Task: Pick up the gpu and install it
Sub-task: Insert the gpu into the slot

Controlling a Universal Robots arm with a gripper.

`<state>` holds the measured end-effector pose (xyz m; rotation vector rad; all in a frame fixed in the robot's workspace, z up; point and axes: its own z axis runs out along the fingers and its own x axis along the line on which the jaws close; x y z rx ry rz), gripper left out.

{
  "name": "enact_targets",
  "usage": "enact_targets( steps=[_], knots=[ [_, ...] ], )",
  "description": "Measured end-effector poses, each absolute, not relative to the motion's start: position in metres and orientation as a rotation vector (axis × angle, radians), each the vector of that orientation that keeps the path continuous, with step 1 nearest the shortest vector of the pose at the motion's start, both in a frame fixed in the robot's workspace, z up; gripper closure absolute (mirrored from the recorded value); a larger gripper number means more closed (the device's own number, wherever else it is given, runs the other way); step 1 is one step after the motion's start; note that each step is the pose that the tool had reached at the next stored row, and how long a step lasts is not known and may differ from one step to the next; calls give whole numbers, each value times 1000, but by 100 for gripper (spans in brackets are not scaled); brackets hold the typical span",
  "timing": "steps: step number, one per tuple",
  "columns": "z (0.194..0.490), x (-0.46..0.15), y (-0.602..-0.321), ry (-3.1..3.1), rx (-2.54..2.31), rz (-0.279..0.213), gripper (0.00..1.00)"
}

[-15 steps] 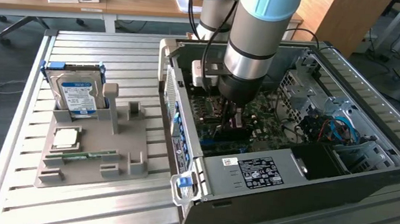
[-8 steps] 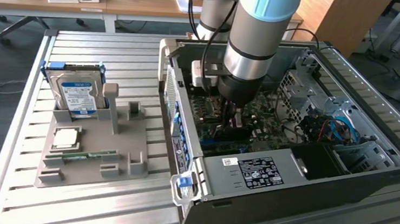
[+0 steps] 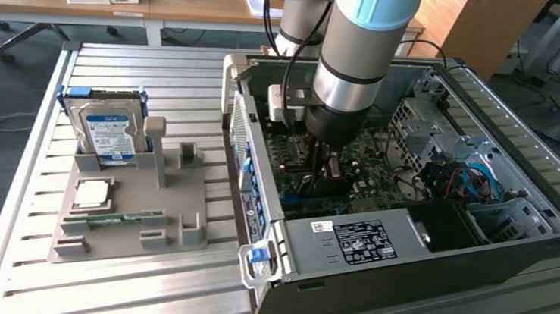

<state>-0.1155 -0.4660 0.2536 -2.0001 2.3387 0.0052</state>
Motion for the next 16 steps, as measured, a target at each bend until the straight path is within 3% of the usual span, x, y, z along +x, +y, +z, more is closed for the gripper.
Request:
enact_targets(
  steps=[16],
  knots=[
    [255,-106,-466,2317,-2021,12,42]
  ],
)
